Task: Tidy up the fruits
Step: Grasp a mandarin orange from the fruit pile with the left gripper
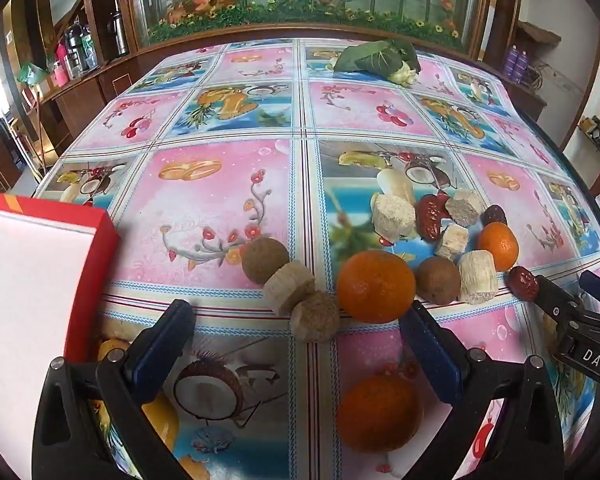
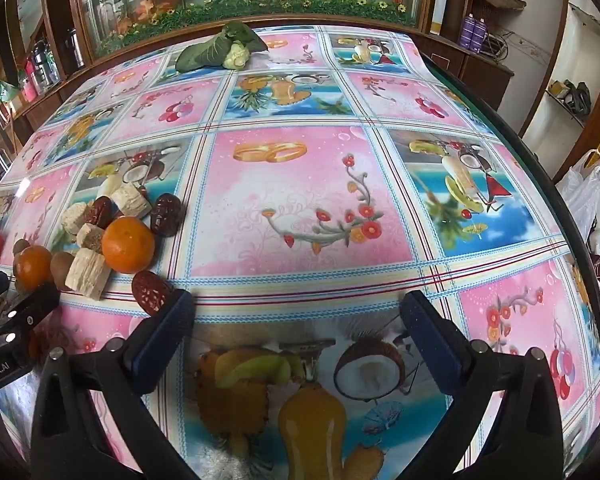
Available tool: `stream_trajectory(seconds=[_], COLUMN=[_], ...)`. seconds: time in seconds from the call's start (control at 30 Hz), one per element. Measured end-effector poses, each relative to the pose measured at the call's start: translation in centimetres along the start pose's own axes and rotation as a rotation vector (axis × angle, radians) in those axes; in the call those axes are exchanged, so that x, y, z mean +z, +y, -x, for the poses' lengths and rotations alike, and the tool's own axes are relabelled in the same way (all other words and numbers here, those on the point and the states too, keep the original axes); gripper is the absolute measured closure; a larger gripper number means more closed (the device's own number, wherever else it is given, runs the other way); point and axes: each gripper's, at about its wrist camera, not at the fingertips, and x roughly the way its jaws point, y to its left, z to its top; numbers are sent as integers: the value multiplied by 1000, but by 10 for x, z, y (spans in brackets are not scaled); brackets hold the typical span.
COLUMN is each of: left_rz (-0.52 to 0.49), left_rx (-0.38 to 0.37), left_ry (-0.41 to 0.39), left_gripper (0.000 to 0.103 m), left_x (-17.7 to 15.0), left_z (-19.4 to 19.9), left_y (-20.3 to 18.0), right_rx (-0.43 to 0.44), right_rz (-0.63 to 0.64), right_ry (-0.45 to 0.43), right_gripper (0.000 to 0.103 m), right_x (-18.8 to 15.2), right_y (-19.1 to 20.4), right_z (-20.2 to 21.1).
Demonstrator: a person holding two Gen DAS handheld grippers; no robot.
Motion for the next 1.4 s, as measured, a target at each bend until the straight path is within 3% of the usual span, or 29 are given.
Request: stream_trajectory(seconds=[0.87, 0.97, 1.03, 1.23, 1.4], left_rz=[-9, 10, 15, -59, -89], left_rx=[-4, -15, -33, 21, -3], left_ry=[6, 18, -39, -179, -194], left_gripper=[1, 1, 1, 1, 1], left_x=[0, -10, -22, -60, -69], left_z=[0, 12, 33, 104, 116], left_y=[0, 5, 10, 20, 21], right_rx=[-5, 17, 41, 185, 231], right_rz=[-7, 24, 11, 22, 50], right_ry=[1, 18, 36, -159, -247], right_gripper=[0, 0, 0, 0, 0], right_x=[1, 2, 1, -17, -22], right_y=[1, 2, -1, -4, 0], right_z=[1, 4, 9, 60, 77])
